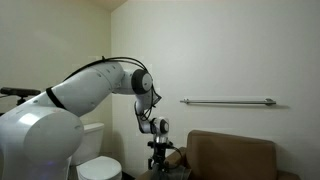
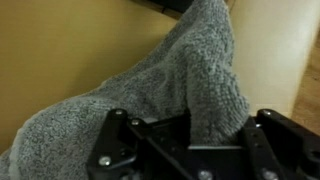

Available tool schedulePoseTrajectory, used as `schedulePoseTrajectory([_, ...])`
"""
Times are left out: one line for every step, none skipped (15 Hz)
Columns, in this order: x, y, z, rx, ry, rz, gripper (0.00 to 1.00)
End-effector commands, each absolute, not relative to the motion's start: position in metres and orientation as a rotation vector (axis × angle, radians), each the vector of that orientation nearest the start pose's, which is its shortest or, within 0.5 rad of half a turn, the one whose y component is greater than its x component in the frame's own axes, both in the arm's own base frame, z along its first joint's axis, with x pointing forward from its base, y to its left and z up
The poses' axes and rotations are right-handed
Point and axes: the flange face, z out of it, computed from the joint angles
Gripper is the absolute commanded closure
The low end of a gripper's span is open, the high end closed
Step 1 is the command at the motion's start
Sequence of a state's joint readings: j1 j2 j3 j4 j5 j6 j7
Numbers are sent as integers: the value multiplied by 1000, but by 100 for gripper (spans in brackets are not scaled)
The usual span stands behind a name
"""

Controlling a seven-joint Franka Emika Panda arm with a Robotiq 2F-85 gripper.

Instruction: Use the cloth to wipe the left arm of the couch

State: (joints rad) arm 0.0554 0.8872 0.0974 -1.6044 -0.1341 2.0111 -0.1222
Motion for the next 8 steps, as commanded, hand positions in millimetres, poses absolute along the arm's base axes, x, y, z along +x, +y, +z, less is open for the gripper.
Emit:
schedulePoseTrajectory([556, 103, 90, -2853, -503, 822, 97])
schedulePoseTrajectory([543, 107, 91, -2819, -489, 839, 97])
schedulePoseTrajectory([528, 111, 92, -2786, -477, 858, 97])
schedulePoseTrajectory([512, 115, 93, -2754, -465, 877, 97])
schedulePoseTrajectory([497, 118, 95, -2730, -450, 893, 97])
schedulePoseTrajectory([482, 121, 97, -2717, -432, 907, 97])
schedulePoseTrajectory([467, 124, 98, -2708, -422, 917, 97])
schedulePoseTrajectory([453, 127, 100, -2716, -416, 922, 97])
